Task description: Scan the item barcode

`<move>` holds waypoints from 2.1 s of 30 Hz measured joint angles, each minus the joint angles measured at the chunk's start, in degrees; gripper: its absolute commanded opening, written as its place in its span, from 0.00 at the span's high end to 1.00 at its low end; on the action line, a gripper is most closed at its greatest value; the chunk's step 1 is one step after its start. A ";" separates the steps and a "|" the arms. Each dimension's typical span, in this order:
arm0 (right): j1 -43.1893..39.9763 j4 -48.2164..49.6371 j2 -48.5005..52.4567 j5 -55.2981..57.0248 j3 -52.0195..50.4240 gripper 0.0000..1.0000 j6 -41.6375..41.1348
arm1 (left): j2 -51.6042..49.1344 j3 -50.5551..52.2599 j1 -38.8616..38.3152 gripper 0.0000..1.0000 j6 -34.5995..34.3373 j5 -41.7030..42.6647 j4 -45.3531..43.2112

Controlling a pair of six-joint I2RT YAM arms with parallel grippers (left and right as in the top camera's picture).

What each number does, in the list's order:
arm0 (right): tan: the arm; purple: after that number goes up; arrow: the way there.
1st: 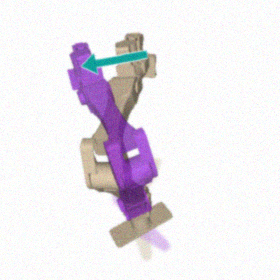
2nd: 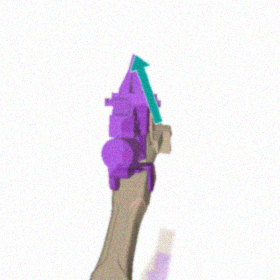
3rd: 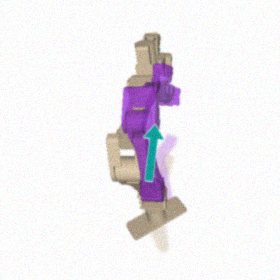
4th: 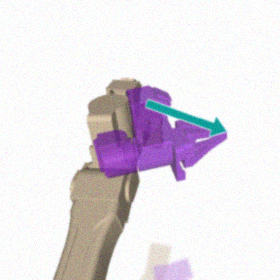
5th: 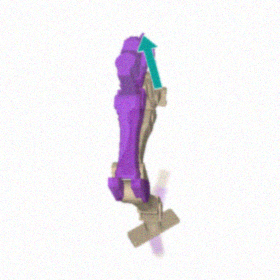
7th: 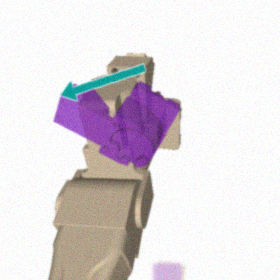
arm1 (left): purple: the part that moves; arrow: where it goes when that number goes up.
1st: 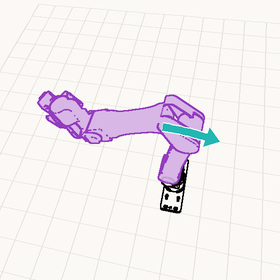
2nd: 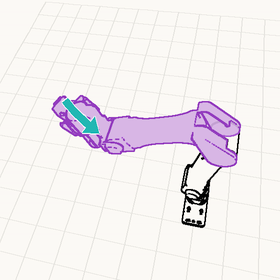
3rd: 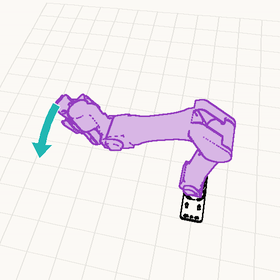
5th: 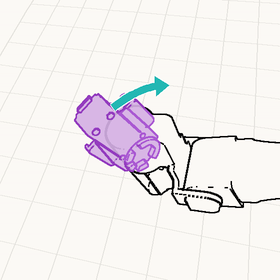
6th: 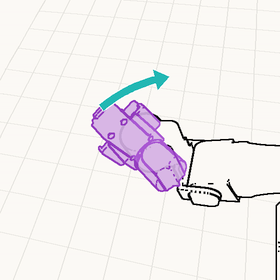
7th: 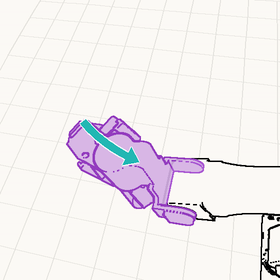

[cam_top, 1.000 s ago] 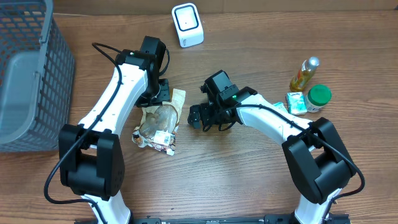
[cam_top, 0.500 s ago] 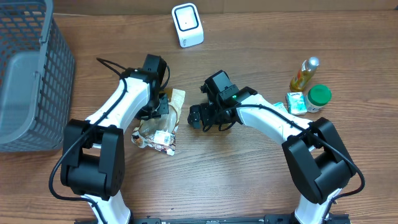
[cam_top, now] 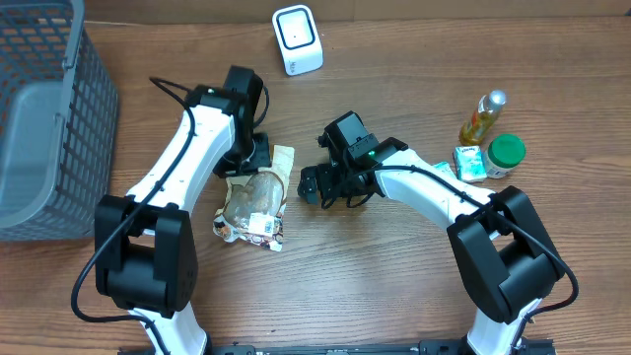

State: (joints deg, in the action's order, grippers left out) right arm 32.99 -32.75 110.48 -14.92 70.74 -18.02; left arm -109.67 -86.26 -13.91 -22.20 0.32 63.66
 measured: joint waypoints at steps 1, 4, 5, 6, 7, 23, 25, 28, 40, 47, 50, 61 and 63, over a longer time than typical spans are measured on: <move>0.00 0.02 0.00 -0.02 0.00 0.00 0.00 | 0.00 -0.61 0.00 0.95 0.04 -0.55 0.22; 0.00 -0.28 0.00 -0.02 0.00 0.00 0.00 | 0.00 -0.90 0.00 0.92 -0.39 -4.07 1.53; 0.00 -0.33 0.00 0.00 0.00 0.00 0.04 | 0.00 -0.87 0.00 0.92 -0.63 -5.75 1.73; 0.00 -0.35 0.00 0.04 0.00 0.00 0.02 | 0.00 -0.87 0.00 0.92 -0.90 -7.23 1.77; 0.00 -0.35 0.00 0.09 0.00 0.00 0.02 | 0.00 -0.87 0.02 0.92 -1.31 -8.50 1.77; 0.00 -0.37 0.00 0.15 0.00 0.00 0.02 | 0.00 8.46 0.00 0.90 -1.73 -13.00 -6.51; 0.00 -0.37 0.00 0.15 0.00 0.00 0.02 | 0.00 8.85 0.00 0.89 -1.73 -12.92 -6.58; 0.00 -0.31 0.00 0.13 0.00 0.00 0.02 | 0.00 9.01 0.02 0.89 -1.70 -11.54 -7.21; 0.00 -0.35 0.00 0.13 0.00 0.00 0.00 | 0.00 9.01 -0.59 0.86 -1.70 -5.16 -8.44; -0.24 -1.75 0.00 0.11 0.00 0.00 0.00 | 0.00 9.01 -1.51 0.85 -1.60 -3.08 -8.44; -0.94 -2.47 0.00 0.11 0.00 0.00 -0.42 | 0.00 9.01 -2.25 0.85 -1.44 -2.16 -8.48; -8.59 -5.27 0.00 -1.22 0.00 0.00 -2.36 | 0.00 9.03 -6.36 0.86 -1.22 0.70 -9.38; -9.03 -5.73 0.00 -1.42 0.00 0.00 -2.54 | 0.00 9.03 -7.19 0.87 -1.22 1.46 -9.79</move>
State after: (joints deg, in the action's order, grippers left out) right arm 23.97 -38.48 110.48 -16.34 70.74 -20.56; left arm -109.67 -77.23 -21.10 -23.42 1.78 53.87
